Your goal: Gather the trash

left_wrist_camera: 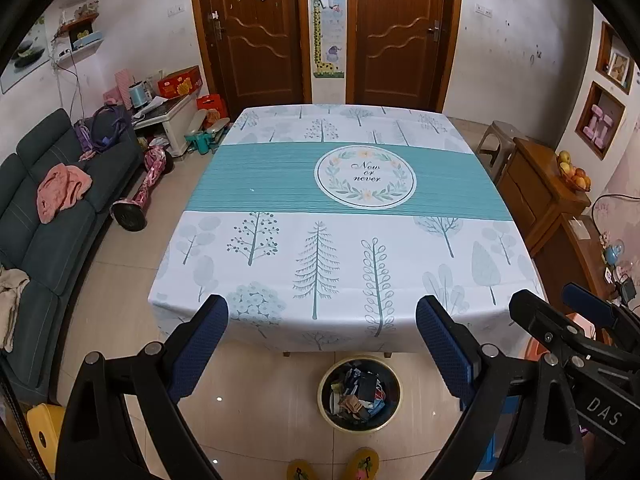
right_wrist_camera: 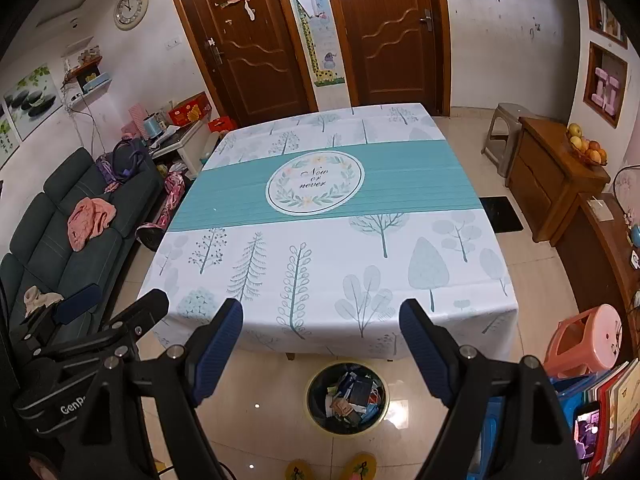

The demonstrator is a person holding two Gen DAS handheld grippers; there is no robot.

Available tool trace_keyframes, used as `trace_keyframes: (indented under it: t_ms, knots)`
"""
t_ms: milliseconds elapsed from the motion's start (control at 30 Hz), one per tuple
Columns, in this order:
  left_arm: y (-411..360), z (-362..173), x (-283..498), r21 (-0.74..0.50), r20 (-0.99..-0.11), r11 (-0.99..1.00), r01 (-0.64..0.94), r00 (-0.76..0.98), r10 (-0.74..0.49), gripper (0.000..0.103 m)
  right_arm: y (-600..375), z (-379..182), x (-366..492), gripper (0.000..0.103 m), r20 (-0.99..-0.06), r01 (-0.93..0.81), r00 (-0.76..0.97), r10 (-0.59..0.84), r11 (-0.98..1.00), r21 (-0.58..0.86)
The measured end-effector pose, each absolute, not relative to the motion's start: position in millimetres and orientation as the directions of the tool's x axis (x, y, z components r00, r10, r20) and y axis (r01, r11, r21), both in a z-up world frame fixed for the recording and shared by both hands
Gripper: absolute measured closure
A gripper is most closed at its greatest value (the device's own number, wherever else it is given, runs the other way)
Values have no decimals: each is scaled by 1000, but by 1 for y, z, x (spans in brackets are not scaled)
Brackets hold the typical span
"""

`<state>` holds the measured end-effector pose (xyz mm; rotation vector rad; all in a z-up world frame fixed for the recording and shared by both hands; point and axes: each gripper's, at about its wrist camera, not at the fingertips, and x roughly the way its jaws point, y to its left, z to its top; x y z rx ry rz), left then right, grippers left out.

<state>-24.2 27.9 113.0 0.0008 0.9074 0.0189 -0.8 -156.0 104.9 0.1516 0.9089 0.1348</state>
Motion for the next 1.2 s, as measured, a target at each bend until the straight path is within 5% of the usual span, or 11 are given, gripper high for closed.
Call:
trace_keyframes:
  t_ms: [1200]
  knots:
    - [22,107,-20,16,-800,999,-41,599,37,9,-155,97,-5,22,-781,-60,595,192,979,195]
